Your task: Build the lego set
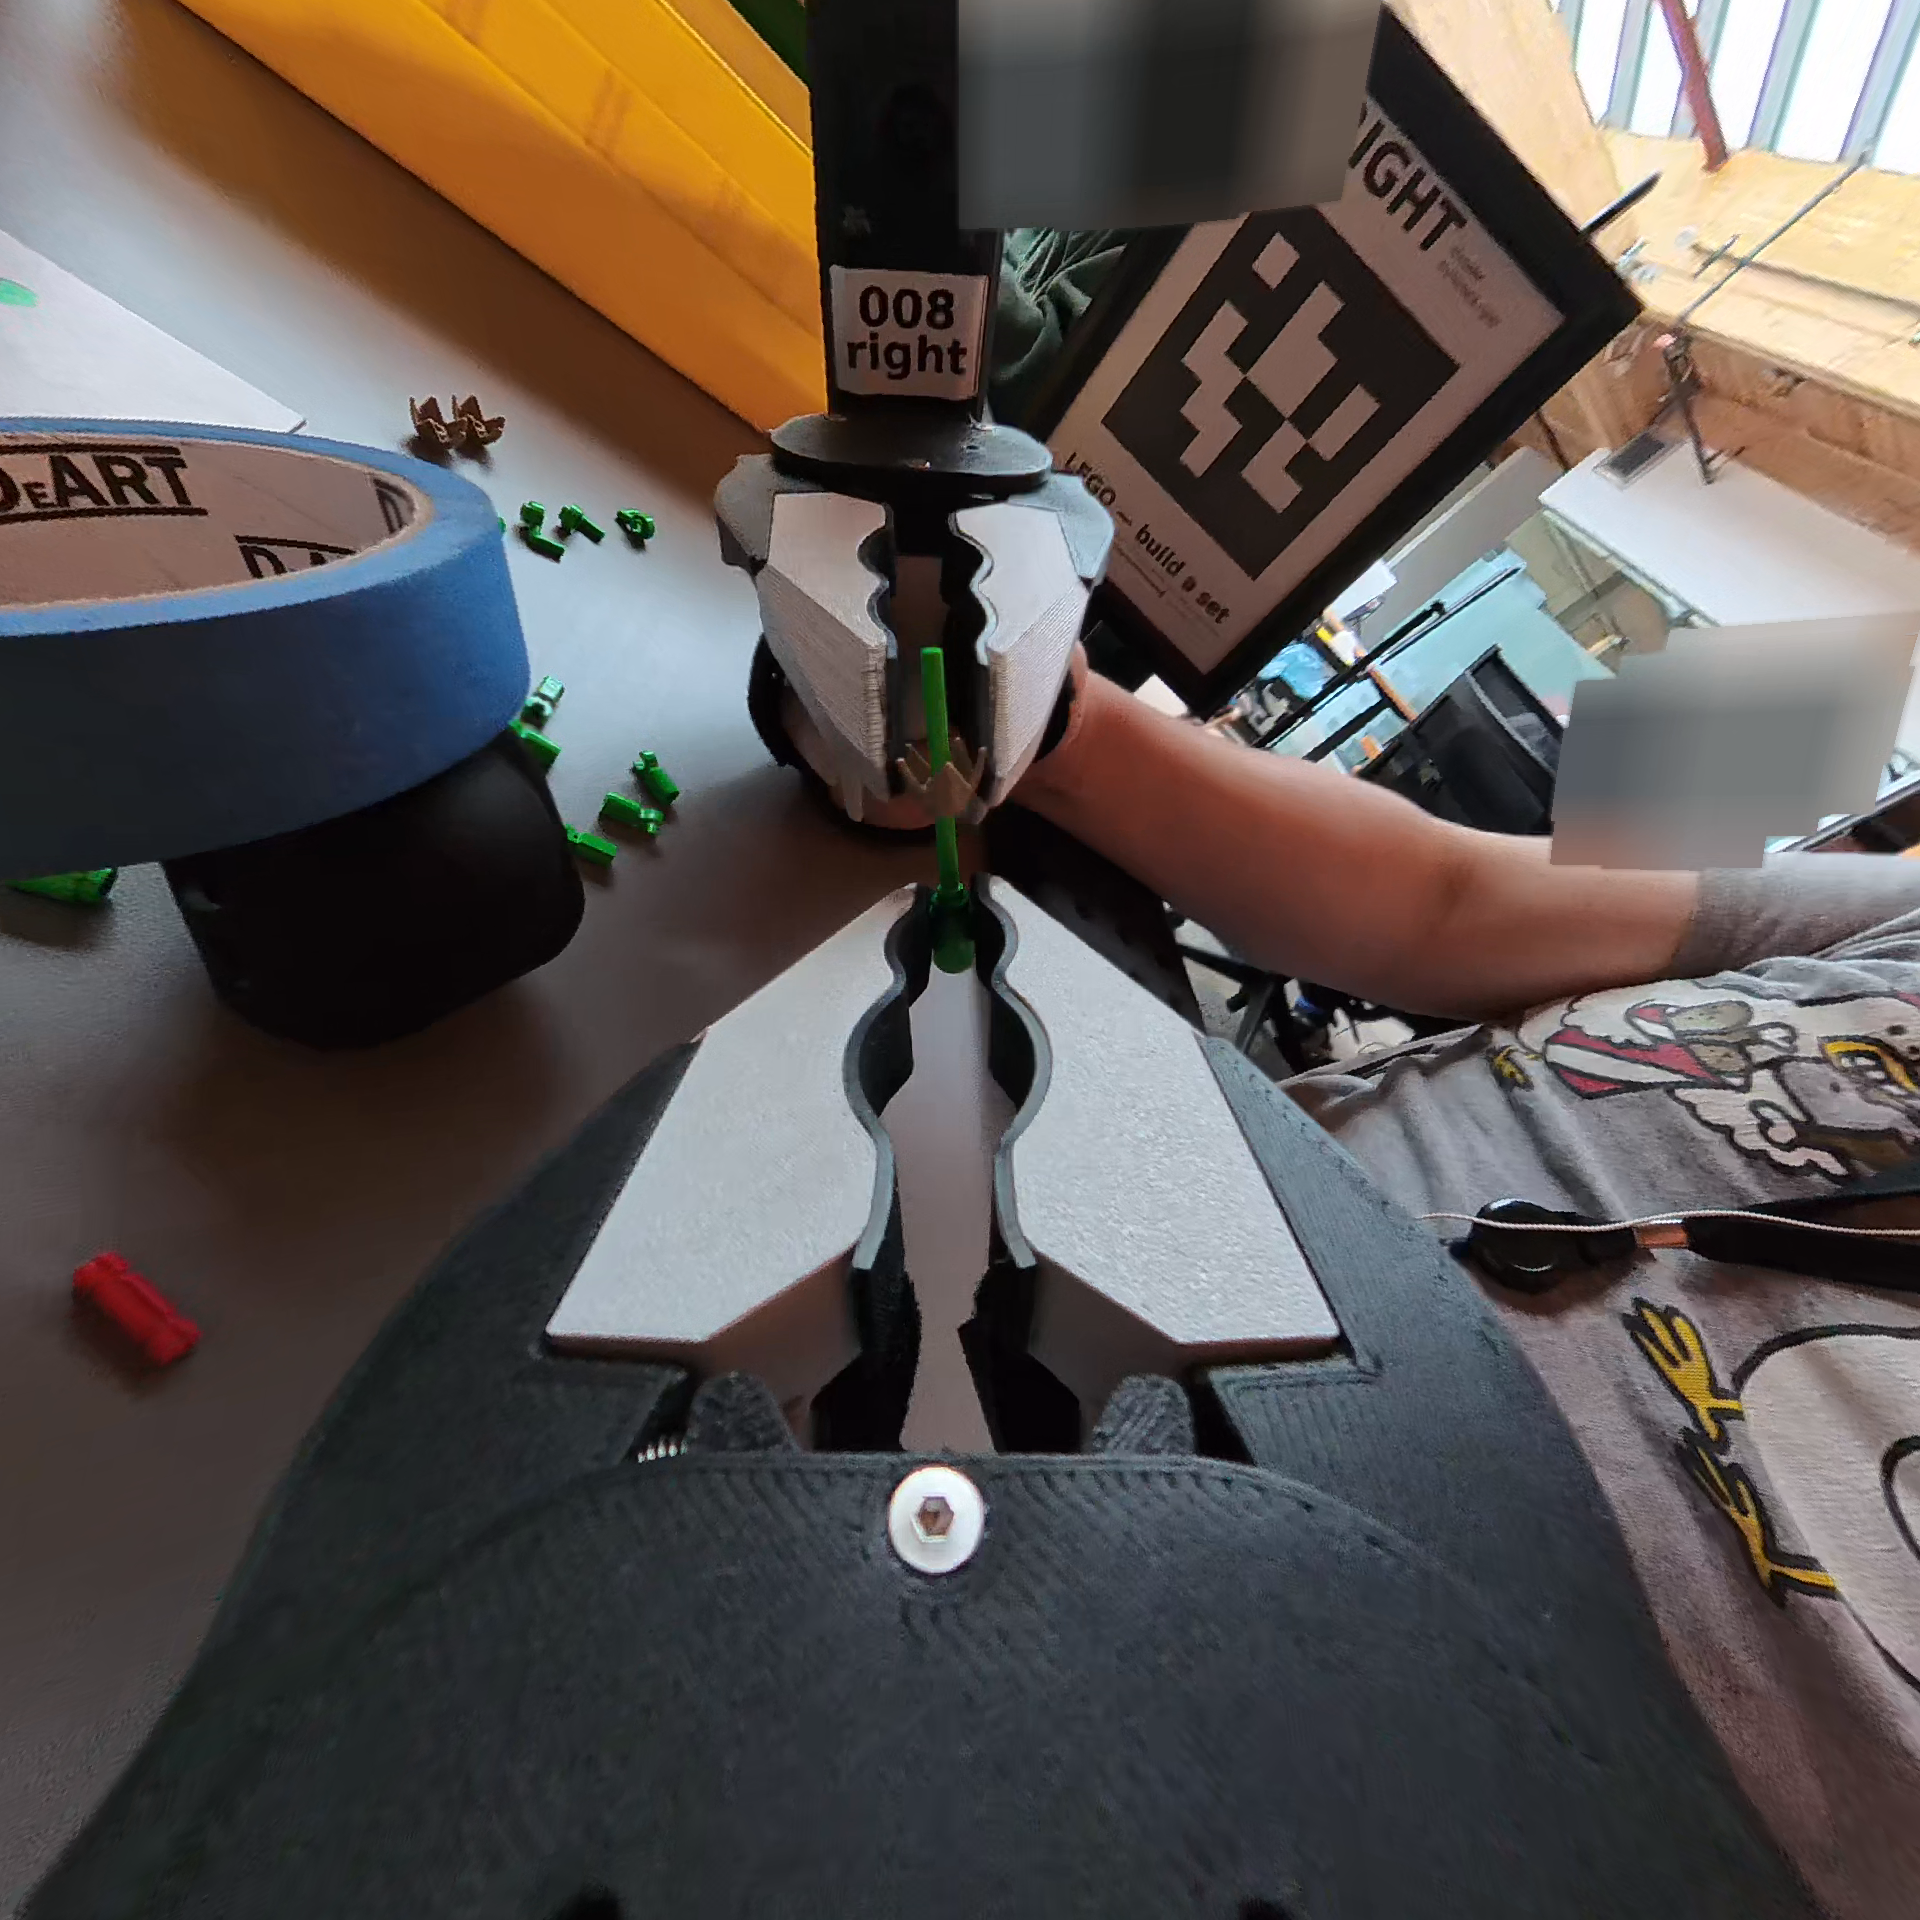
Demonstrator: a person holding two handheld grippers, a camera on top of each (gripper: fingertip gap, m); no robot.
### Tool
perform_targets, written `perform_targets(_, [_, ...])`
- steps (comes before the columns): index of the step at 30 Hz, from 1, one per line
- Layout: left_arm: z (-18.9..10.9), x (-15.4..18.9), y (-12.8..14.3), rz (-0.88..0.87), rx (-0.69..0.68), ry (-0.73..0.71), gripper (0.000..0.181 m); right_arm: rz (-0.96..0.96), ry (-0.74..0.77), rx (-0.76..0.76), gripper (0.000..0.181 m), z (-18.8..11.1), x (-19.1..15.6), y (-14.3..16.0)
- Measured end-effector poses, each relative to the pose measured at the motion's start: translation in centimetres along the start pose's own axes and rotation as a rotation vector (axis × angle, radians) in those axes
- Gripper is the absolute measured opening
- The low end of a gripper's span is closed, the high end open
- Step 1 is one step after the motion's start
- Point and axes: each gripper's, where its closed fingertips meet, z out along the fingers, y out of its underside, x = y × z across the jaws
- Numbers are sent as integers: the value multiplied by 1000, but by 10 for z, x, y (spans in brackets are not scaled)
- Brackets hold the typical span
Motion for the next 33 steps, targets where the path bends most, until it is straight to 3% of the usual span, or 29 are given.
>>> perform_targets(4, [-4, 5, -4, 2, 23, 17, 19, 14, -10, 40, 10, -5, 0, -7])
perform_targets(12, [-3, 8, -7, 45, 33, 17, 28, -82, -34, 104, 10, -8, -15, -21])
perform_targets(15, [-1, 11, -7, 59, 36, 34, 8, -110, -32, 108, 11, -7, -17, -21])
perform_targets(33, [-6, 10, -11, 62, 44, 3, 4, -18, -10, 182, 25, -8, -9, -31])
